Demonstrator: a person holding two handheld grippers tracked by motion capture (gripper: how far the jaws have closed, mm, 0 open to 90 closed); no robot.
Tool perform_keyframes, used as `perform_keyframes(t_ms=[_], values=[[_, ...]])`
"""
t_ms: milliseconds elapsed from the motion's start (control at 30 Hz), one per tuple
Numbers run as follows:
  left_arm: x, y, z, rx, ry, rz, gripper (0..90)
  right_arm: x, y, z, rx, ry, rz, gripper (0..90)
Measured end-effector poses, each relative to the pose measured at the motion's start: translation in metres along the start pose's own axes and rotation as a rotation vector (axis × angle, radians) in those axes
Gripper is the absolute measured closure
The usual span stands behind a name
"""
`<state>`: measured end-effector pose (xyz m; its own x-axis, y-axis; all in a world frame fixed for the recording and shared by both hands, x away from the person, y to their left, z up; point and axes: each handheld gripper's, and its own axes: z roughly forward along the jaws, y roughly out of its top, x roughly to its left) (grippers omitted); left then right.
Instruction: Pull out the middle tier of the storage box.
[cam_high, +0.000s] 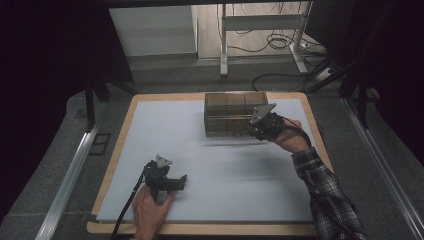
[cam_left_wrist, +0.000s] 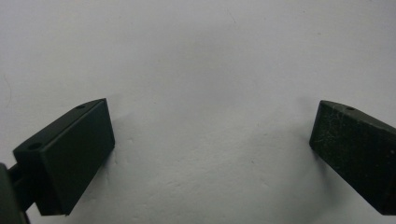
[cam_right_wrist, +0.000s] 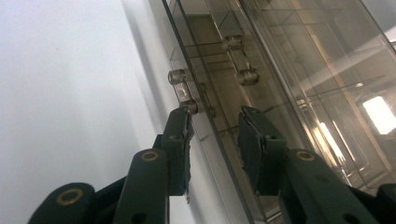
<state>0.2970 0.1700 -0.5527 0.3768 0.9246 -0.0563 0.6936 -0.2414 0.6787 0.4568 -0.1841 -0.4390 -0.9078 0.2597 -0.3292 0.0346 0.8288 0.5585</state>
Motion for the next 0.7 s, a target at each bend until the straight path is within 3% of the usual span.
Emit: perform_keyframes(t_ms=[300,333,533,700], values=[[0.0,0.0,0.0,0.0,0.0,0.0,0.0,-0.017,-0.009,0.003,0.027,0.078,0.0,68.1],[0.0,0.0,0.0,0.0,0.0,0.0,0.0,-0.02,-0.012,0.006,0.043,0.102,-0.012,69.3],[0.0,0.0,0.0,0.004,0.0,0.004,0.0,-0.027,-0.016,0.014,0.064,0.132,-0.049,72.4],[0.0,0.0,0.0,0.004,0.0,0.004,0.0,-0.032,-0.016,0.023,0.078,0.195,-0.07,74.9]])
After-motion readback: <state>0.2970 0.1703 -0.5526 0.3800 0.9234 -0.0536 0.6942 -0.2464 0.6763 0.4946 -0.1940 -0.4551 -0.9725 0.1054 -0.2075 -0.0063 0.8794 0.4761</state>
